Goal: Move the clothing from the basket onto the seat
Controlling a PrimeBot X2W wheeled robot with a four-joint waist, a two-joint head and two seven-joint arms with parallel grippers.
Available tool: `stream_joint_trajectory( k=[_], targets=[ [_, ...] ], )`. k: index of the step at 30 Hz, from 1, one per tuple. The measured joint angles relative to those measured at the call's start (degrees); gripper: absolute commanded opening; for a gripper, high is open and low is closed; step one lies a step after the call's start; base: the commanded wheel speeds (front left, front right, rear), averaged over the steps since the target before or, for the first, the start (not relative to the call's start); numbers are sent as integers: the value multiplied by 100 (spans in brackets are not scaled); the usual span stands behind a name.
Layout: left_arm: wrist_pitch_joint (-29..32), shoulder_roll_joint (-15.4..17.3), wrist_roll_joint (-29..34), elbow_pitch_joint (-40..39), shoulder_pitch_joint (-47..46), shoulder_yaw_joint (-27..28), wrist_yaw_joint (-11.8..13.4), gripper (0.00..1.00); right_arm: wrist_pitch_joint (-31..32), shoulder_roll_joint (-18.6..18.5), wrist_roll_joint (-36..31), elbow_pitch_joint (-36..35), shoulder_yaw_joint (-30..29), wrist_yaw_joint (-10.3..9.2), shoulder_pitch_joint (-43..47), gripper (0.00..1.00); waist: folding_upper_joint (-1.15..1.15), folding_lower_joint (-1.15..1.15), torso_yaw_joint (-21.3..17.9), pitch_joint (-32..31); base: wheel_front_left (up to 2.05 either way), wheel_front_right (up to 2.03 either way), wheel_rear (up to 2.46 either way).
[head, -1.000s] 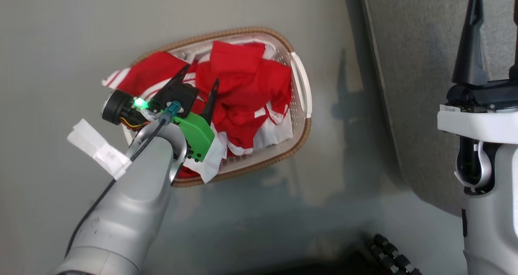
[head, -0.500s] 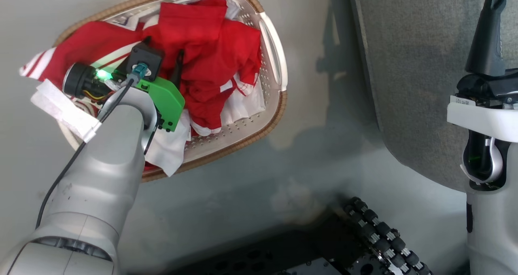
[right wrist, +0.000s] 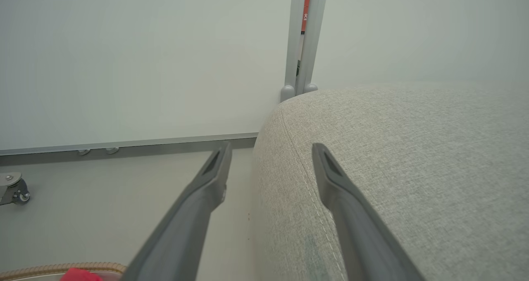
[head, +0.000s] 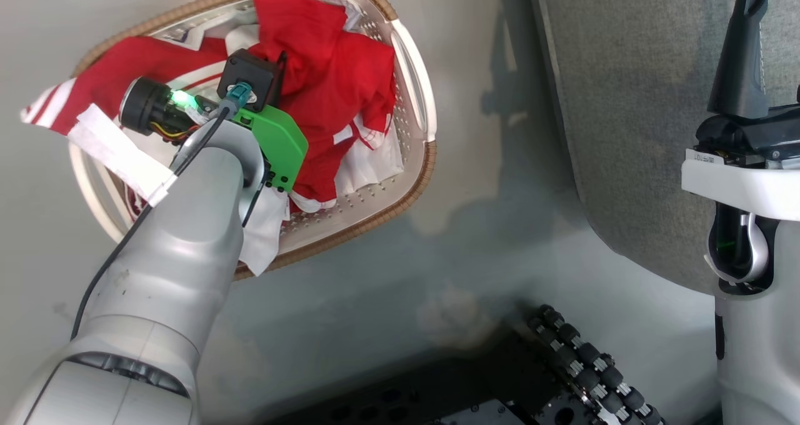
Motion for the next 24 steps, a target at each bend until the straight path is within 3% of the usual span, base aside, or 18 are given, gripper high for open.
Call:
stream_joint_trajectory(
  k=[9, 18, 24],
  targets=[
    [-9, -4, -344, -779, 662, -334, -16, 0, 0, 3, -207, 208, -11, 0, 87, 100, 0, 0, 250, -466, 0, 0, 0],
    [-9, 36, -291, -1791, 1545, -605, -18, 0, 0, 8, -436, 569, 149, 1, 505, 100, 0, 0, 569, -1429, 0, 0, 0],
    [-8, 359, -367, -2571, 1879, -951, -22, 0, 0, 8, -500, 910, 215, 1, 953, 100, 0, 0, 764, -2227, 0, 0, 0]
  ],
)
